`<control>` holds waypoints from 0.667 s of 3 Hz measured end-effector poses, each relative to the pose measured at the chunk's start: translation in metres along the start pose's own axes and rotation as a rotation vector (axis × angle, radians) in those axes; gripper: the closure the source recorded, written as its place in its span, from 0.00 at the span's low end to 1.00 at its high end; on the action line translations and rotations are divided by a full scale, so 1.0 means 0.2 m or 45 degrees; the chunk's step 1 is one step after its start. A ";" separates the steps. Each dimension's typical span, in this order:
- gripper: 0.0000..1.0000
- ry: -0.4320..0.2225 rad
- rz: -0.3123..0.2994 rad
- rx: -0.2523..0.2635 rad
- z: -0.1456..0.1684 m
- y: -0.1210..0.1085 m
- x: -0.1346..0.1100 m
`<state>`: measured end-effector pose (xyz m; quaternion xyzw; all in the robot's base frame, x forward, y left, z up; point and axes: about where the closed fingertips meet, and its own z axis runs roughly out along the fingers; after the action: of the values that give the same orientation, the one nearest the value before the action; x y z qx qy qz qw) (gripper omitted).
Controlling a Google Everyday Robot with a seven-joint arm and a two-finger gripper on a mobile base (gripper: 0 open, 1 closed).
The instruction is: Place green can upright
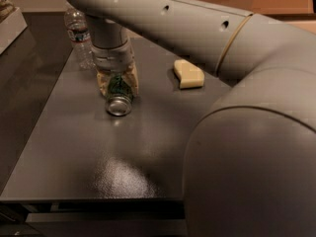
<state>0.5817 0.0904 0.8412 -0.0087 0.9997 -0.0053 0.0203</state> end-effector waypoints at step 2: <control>1.00 -0.242 -0.154 -0.136 -0.24 -0.07 0.00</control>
Offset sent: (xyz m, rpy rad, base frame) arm -0.0049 -0.0192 0.0933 0.2023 -0.3617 0.2395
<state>0.5792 0.0775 0.8885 -0.0706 0.9898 0.0478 0.1141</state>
